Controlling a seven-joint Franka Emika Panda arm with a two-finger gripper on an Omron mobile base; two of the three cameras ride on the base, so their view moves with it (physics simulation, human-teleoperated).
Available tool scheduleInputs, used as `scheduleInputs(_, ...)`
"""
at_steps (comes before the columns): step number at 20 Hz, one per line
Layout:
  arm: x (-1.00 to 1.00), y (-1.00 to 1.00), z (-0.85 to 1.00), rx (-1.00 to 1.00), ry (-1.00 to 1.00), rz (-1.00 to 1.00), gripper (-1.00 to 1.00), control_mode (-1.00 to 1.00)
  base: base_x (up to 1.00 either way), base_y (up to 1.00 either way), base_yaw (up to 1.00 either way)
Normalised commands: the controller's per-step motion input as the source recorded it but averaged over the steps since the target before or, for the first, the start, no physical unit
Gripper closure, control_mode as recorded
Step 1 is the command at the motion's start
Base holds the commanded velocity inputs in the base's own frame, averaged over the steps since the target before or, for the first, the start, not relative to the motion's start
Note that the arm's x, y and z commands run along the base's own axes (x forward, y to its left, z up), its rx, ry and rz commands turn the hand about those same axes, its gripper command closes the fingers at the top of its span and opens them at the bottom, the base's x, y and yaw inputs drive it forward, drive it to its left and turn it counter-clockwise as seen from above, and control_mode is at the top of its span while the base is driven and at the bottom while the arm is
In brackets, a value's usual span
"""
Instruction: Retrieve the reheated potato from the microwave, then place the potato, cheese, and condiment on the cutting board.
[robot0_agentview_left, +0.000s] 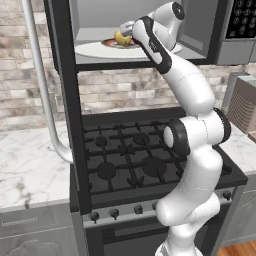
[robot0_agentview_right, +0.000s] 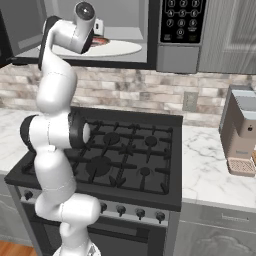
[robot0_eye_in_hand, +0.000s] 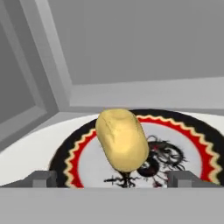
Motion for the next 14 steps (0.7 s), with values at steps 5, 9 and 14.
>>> scheduleInputs(5, 0.52, 0.04, -0.02, -0.05, 0.02, 0.05, -1.0, -1.0, 0.0, 0.0, 0.0)
scheduleInputs(9, 0.45, 0.01, -0.01, -0.06, 0.0, 0.05, -1.0, -1.0, 0.0, 0.0, 0.0)
scheduleInputs(14, 0.22, 0.11, 0.0, -0.07, 0.03, 0.07, -1.0, -1.0, 0.0, 0.0, 0.0)
